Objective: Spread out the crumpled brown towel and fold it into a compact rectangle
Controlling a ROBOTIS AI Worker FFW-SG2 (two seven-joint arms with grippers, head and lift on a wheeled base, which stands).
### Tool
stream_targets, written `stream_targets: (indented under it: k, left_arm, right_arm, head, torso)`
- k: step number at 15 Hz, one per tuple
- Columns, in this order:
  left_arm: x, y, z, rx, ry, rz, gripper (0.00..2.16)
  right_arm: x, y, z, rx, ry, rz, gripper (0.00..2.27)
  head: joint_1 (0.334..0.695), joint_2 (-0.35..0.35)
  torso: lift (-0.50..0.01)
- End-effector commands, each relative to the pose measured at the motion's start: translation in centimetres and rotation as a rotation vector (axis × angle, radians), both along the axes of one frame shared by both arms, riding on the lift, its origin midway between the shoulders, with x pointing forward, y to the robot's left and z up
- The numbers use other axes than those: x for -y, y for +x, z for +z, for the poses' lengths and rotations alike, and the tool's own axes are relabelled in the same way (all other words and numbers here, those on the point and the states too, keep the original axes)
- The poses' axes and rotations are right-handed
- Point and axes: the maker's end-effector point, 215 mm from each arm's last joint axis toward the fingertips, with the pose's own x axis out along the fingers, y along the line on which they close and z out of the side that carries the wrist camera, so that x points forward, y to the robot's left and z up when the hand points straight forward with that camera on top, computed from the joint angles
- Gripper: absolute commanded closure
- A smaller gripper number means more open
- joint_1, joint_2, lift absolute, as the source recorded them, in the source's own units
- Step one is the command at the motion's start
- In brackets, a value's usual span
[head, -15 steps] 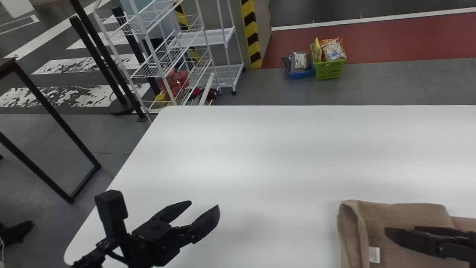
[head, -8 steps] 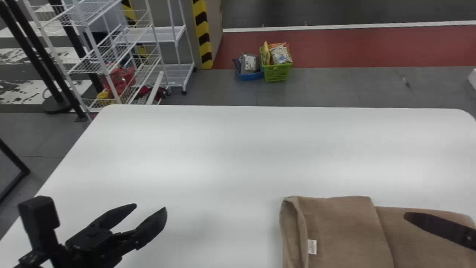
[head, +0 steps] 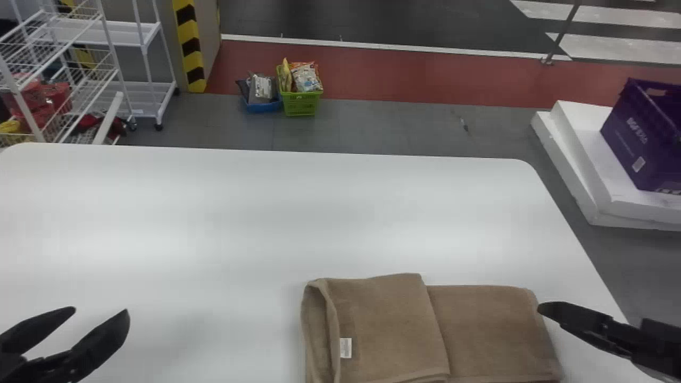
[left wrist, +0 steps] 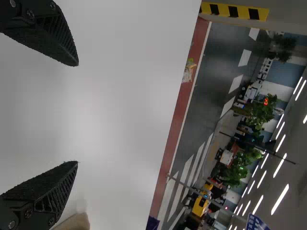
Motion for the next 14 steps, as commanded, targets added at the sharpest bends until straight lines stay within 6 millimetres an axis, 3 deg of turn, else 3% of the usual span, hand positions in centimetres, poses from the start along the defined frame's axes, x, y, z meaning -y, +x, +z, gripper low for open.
stream_targets:
  k: [1,6,11,14]
  left_arm:
    - [0.1,0.0,-0.2,-0.003,-0.001,0.002,0.08]
    - [0.0,-0.1,-0.3,-0.007,0.002,0.002,0.08]
    - [-0.5,-0.1,-0.4,-0.006,0.004,0.009,0.08]
    - [-0.5,0.0,-0.5,-0.007,0.002,0.010,0.08]
  right_arm:
    - [1.7,0.0,-0.4,-0.018,-0.009,-0.023,0.29]
    - [2.3,1.1,-0.5,-0.057,-0.057,-0.018,0.38]
    - [1.4,2.9,-0.3,-0.076,-0.138,0.028,0.38]
    - [1.8,2.5,-0.3,-0.090,-0.152,0.042,0.38]
  head:
    - [0.695,-0.162]
    - [0.695,-0.202]
    - [0.695,-0.185]
    - [0.695,-0.175]
  torso:
    - [-0.127]
    - [-0.127]
    - [-0.127]
    - [-0.127]
